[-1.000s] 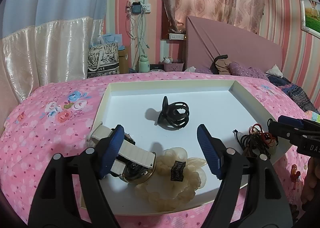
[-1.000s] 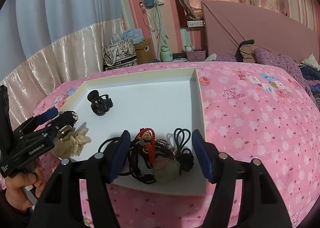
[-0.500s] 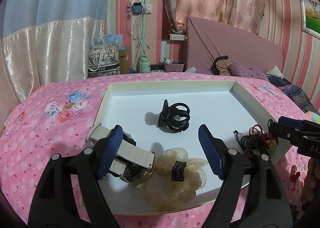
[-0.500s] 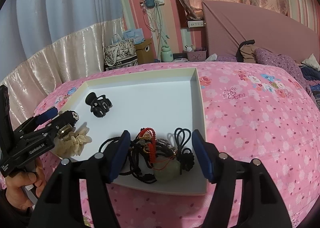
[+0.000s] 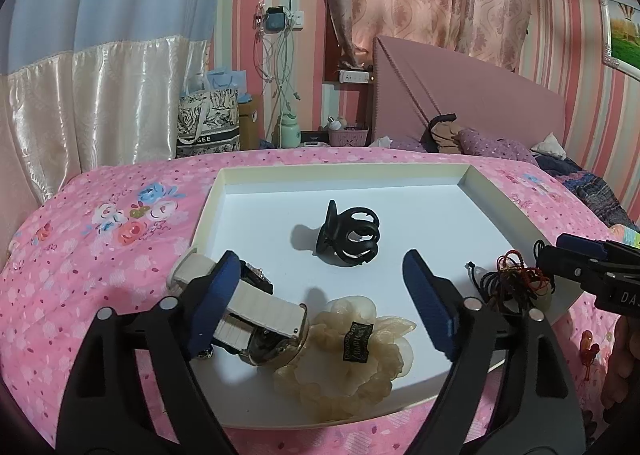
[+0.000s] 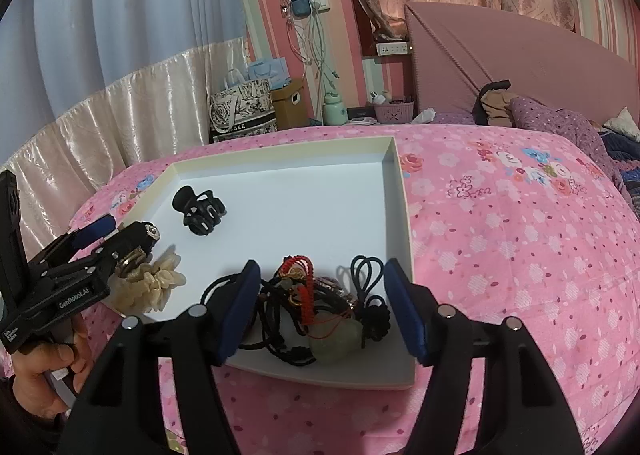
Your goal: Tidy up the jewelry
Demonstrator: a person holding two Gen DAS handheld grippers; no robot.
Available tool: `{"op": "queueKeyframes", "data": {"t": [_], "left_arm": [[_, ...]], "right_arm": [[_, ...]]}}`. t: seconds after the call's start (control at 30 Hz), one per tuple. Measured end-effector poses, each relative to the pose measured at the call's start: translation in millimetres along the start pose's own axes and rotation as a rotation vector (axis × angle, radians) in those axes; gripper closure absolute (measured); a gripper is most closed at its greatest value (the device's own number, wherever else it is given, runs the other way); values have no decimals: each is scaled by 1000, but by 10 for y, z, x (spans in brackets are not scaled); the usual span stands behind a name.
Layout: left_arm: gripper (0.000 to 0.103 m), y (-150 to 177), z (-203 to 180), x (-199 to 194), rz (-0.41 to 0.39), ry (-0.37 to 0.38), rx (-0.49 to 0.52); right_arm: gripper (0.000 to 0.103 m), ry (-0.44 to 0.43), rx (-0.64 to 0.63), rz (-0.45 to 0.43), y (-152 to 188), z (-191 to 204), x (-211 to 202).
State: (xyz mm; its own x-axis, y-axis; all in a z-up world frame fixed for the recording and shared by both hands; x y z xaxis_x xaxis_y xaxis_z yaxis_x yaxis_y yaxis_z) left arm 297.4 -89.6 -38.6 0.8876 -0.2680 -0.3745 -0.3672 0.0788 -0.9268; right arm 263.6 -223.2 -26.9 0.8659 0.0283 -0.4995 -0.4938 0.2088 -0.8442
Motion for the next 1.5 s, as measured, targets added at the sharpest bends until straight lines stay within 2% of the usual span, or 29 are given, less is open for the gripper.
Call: {"op": "queueKeyframes", "data": {"t": [0.03,0.27,0.37,0.53,0.67,0.87,1.13,1.33,1.5], "left_arm": [[18,-4,1,-7,-4,3,-1],[15,-28,-4,-63,-14,31,-26],[9,-75,-8,-127,-32,21,-26],[8,-220,-17,-249,-50,23,-29],[6,-308,-19,-391,-47,24,-26],[3,-305,9,-710,-36,15,1],[3,53,-88,-1033,56,37,22],[3,500,-445,-1189,163,65,20],[4,829,-881,-1234,232,110,80]], "right_arm": [[26,-1,2,-5,-9,3,-9],[23,-2,9,-21,-66,-1,-54],[22,-3,20,-27,-69,-28,-66],[22,-11,21,-39,-115,-33,-131],[15,-19,22,-66,-220,-83,-308],[14,15,4,-69,-280,-222,-618],[14,76,-37,4,102,-465,-937],[14,95,-27,77,461,-546,-940],[15,76,-18,102,611,-471,-892]]}}
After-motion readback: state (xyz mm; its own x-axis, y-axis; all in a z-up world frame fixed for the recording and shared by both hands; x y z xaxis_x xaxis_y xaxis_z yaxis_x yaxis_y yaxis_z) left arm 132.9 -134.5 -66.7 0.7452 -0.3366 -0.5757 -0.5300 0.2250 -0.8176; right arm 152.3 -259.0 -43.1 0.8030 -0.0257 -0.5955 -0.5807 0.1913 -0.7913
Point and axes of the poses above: each gripper's, at about its wrist camera, not at the fingertips, and x roughly the way its jaws point, z to its left, y to its underside, the point moved 5 cm from there along x, roughly the way its jaws point, and after that the axes turned 9 degrees about -z, right-handed, at the moved point
